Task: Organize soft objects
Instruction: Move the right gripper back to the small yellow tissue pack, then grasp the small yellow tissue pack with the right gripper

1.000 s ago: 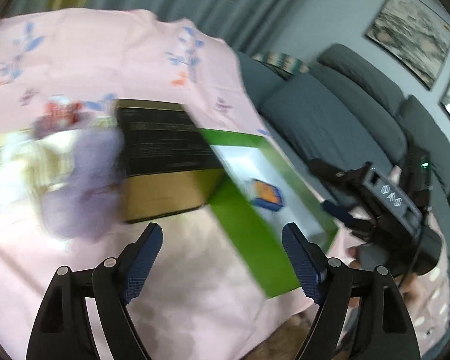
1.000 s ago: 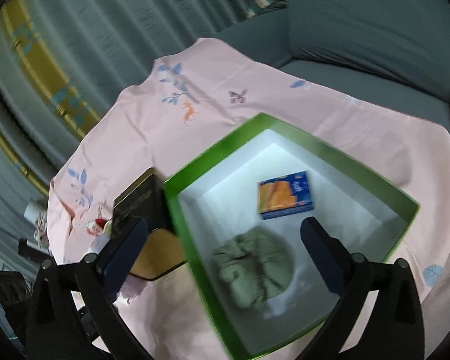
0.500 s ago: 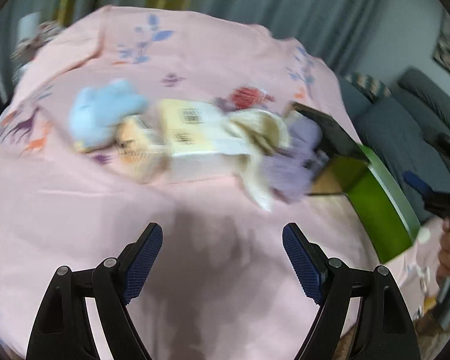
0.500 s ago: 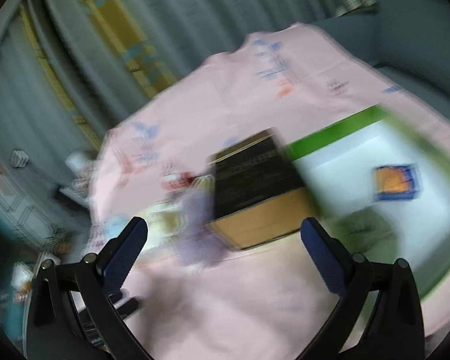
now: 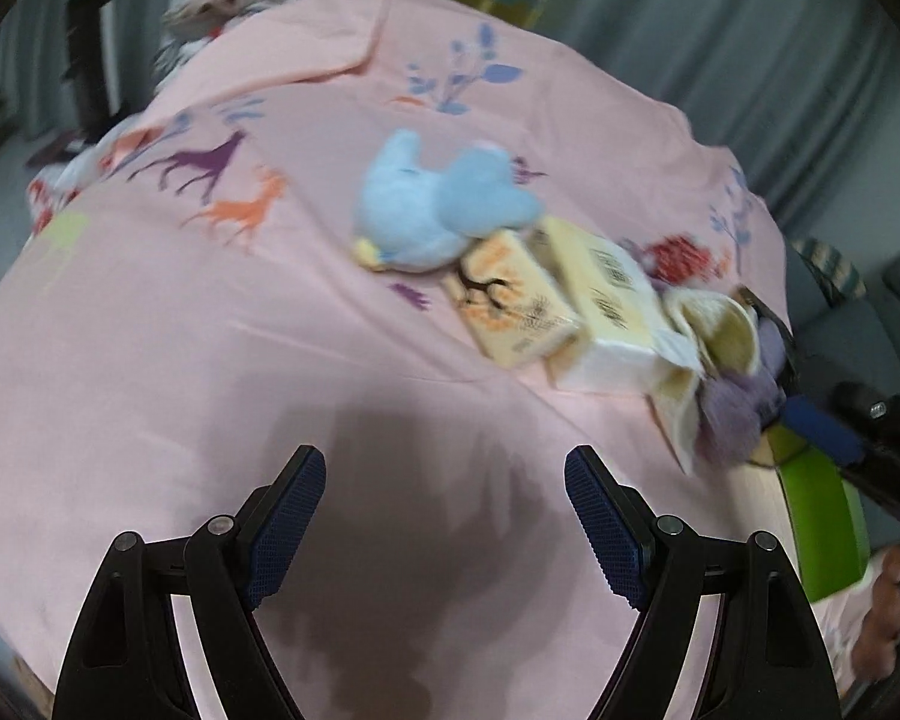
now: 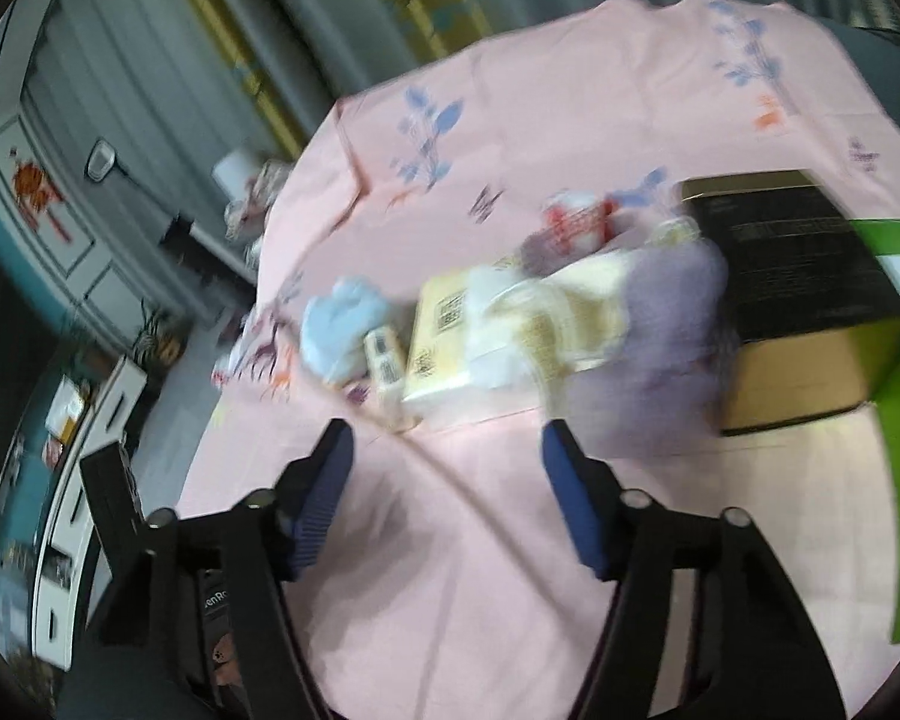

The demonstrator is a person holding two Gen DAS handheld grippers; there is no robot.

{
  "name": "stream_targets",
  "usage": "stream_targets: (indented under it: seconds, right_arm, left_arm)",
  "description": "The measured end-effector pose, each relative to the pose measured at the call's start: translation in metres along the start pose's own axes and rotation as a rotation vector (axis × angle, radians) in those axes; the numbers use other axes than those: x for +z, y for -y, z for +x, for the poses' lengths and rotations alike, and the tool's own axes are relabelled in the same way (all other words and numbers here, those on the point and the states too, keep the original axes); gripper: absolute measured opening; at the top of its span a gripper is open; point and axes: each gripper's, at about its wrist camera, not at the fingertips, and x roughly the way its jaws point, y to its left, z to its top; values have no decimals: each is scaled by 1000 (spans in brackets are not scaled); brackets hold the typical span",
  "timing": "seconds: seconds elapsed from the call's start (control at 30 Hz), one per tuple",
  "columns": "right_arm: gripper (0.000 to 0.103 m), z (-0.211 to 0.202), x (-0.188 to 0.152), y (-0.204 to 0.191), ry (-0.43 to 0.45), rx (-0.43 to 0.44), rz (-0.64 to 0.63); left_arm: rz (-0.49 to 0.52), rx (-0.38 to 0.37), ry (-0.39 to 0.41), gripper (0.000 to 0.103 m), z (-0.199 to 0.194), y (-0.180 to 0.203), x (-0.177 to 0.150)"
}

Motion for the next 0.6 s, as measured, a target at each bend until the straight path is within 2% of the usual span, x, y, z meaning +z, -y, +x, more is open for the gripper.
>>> stream_targets:
  seconds: [0.17, 0.27, 0.37, 0.47, 0.6]
  right_arm:
    - [54, 56, 27, -46, -135, -9, -117]
    - [54, 92, 47, -65, -209, -65, -172]
    - [54, 120, 62, -73, -259, -98, -186]
    - [53, 141, 70, -80, -284, -122, -216]
    - [51, 161, 72, -82, -307, -176, -246]
  left_arm:
    - [-49, 55, 31, 83, -6, -17, 6]
    - [-61, 107, 45, 83, -6, -21, 9]
    - [-66, 108, 42, 83, -5, -25, 12]
    - [-80, 78, 29, 83, -4, -27, 14]
    - [-86, 49, 22, 83, -5, -27, 14]
